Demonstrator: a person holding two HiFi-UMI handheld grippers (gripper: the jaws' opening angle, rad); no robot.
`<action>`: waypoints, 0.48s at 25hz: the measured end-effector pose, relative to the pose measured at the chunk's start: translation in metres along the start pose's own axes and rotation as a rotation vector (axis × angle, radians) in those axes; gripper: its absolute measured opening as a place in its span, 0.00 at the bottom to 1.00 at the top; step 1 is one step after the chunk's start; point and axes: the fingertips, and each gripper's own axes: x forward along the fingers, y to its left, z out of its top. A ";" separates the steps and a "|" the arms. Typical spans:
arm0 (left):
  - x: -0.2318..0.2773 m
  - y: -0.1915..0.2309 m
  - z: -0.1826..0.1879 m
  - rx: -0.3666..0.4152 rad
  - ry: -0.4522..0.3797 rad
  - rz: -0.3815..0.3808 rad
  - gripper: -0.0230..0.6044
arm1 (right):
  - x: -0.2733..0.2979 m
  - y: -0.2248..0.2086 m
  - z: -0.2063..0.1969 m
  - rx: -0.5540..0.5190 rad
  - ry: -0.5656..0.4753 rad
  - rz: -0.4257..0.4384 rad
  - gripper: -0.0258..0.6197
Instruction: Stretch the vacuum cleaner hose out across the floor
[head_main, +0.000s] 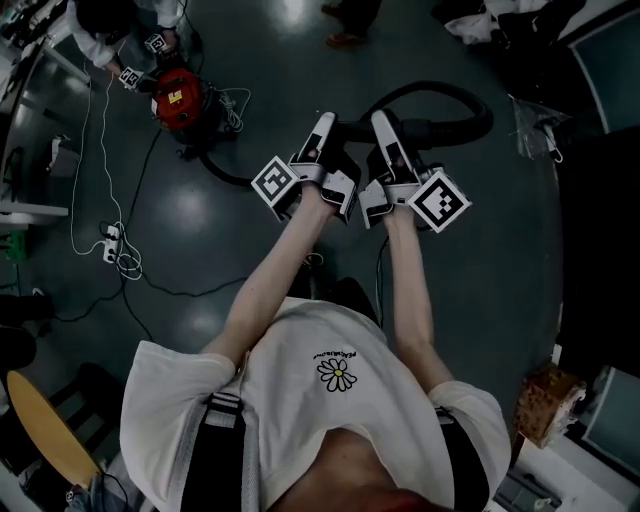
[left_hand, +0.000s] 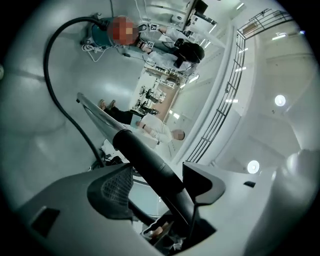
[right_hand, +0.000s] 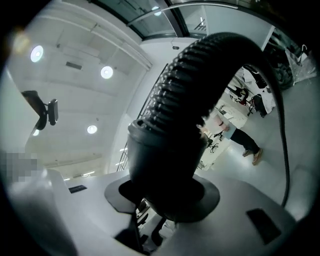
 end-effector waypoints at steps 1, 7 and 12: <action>-0.006 -0.001 -0.008 0.012 0.003 -0.010 0.50 | -0.014 0.004 -0.002 0.008 -0.003 0.002 0.30; -0.072 -0.018 -0.089 0.021 0.040 -0.244 0.51 | -0.132 0.059 -0.018 -0.054 -0.017 0.055 0.30; -0.163 -0.044 -0.195 0.149 0.153 -0.341 0.50 | -0.264 0.106 -0.019 0.118 -0.090 0.082 0.30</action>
